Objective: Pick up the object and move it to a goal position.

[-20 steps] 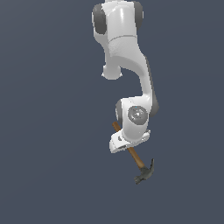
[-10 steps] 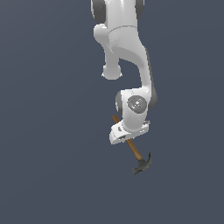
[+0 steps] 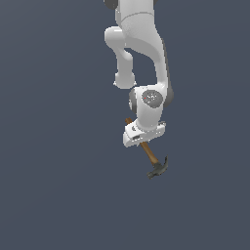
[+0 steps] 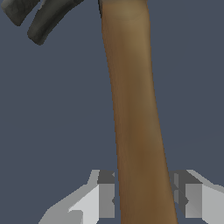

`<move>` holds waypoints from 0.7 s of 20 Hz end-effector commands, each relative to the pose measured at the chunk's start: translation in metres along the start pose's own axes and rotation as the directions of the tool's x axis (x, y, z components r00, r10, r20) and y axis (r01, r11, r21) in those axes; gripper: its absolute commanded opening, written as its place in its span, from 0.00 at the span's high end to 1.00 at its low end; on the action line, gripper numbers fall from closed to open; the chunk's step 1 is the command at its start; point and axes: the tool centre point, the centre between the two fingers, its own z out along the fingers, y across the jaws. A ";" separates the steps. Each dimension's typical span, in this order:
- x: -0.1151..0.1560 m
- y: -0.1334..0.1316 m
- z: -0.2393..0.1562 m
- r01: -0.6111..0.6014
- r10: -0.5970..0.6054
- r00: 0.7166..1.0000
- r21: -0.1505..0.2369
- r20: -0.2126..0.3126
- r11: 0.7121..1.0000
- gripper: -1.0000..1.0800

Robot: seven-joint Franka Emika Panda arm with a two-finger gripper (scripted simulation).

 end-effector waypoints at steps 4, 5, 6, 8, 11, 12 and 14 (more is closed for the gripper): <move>-0.032 -0.013 -0.015 0.000 0.000 1.000 -0.001 -0.004 1.000 1.00; -0.038 -0.016 -0.018 0.000 0.000 1.000 -0.001 -0.004 1.000 1.00; -0.045 -0.019 -0.021 0.001 -0.001 1.000 -0.001 -0.004 1.000 1.00; -0.057 -0.024 -0.026 0.001 -0.001 1.000 -0.001 -0.004 1.000 1.00; -0.075 -0.031 -0.033 0.001 -0.001 1.000 -0.001 -0.004 1.000 1.00; -0.080 -0.033 -0.035 0.001 -0.001 1.000 -0.001 -0.004 1.000 1.00; -0.089 -0.037 -0.039 0.001 -0.001 1.000 -0.001 -0.004 1.000 1.00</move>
